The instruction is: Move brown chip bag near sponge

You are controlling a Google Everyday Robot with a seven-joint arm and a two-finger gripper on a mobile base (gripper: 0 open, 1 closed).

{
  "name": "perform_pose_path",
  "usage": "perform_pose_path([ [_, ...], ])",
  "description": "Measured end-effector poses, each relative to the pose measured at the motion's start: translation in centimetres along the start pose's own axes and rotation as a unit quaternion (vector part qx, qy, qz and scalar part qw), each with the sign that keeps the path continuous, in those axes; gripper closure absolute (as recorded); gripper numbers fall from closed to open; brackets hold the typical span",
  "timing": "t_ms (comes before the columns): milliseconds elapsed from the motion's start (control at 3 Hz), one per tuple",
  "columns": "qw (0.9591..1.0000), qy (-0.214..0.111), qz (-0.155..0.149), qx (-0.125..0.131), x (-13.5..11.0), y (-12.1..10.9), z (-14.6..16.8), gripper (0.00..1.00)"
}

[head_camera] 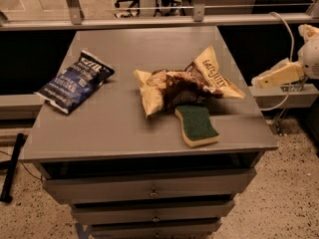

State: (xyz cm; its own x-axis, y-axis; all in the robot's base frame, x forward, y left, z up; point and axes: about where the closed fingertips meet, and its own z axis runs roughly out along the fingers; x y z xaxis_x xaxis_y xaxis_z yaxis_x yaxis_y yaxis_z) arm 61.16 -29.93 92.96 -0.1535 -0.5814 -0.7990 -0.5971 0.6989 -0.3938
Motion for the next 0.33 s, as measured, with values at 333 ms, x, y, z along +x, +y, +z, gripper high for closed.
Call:
perform_pose_path([
  [333,1.0,-0.003,-0.003,0.006,-0.12,-0.49,-0.18,0.0],
])
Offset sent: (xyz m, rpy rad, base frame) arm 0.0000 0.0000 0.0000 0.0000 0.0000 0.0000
